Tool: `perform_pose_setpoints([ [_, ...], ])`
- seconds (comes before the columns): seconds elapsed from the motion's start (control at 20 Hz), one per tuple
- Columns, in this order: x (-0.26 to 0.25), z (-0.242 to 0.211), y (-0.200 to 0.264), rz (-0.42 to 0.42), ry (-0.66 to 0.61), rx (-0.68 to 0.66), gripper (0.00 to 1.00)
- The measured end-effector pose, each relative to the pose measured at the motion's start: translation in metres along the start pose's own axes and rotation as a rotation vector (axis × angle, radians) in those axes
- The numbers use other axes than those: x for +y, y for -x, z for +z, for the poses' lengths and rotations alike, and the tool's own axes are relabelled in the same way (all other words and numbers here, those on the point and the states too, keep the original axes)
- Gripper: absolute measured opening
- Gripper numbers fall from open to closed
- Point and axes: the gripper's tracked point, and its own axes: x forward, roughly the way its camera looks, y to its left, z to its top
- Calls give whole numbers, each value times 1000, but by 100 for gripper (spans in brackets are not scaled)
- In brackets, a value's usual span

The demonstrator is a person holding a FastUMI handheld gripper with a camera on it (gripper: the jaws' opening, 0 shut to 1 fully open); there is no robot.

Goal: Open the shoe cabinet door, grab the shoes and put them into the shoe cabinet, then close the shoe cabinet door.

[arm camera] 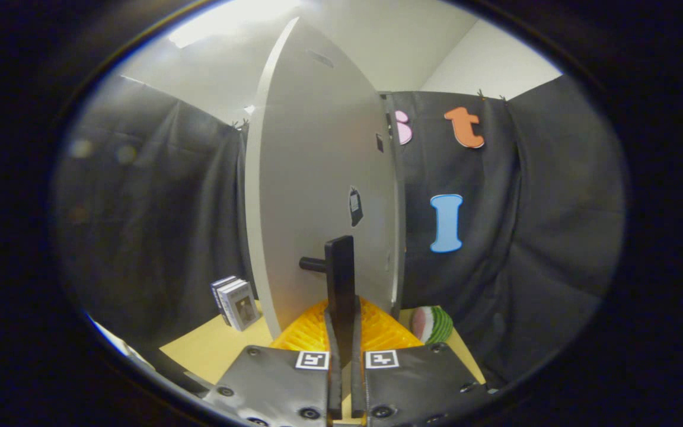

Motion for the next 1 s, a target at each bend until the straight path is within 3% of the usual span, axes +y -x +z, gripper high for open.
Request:
perform_pose_setpoints([
  [0.6, -82, 3, 3, -108, -11, 8, 6],
  [1.0, -116, -7, 8, -112, -78, 19, 3],
])
